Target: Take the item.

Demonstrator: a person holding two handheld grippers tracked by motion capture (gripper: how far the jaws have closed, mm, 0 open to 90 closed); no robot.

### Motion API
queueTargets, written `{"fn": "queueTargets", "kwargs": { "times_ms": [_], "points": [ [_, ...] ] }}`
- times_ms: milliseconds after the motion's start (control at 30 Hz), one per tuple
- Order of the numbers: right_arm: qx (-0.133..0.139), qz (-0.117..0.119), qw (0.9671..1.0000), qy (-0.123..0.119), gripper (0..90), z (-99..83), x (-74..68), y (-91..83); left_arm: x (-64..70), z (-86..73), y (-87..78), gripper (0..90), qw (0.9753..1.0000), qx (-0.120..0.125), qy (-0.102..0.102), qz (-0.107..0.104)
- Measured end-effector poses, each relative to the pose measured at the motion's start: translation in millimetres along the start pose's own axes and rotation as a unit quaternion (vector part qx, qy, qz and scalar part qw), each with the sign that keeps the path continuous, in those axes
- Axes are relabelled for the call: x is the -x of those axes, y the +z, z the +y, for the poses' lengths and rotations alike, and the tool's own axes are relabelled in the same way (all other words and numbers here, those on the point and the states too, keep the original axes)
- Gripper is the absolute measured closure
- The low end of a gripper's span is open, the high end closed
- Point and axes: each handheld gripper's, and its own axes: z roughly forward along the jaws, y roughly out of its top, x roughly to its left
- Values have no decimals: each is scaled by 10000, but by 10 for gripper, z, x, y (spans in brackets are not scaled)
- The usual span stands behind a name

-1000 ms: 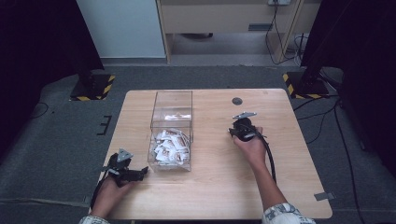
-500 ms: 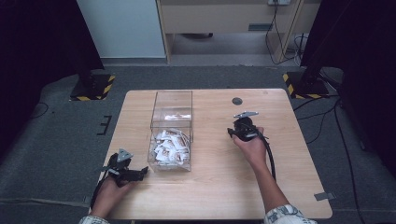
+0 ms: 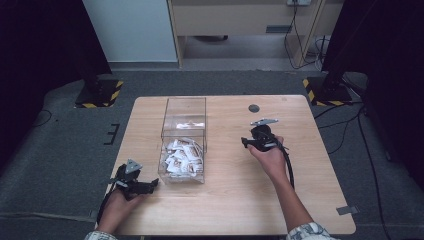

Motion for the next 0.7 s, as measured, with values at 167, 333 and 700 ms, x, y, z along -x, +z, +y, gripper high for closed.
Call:
{"fn": "queueTargets", "kwargs": {
  "times_ms": [167,333,700],
  "points": [
    [106,14,9999,23,328,17,-5,-65,0,0,0,0,10000,-1,1,-2],
    [150,0,9999,54,221,17,-9,-103,0,0,0,0,10000,-1,1,0],
    [322,148,9994,58,58,-170,-9,-319,0,0,0,0,10000,1,-1,0]
  ]
}}
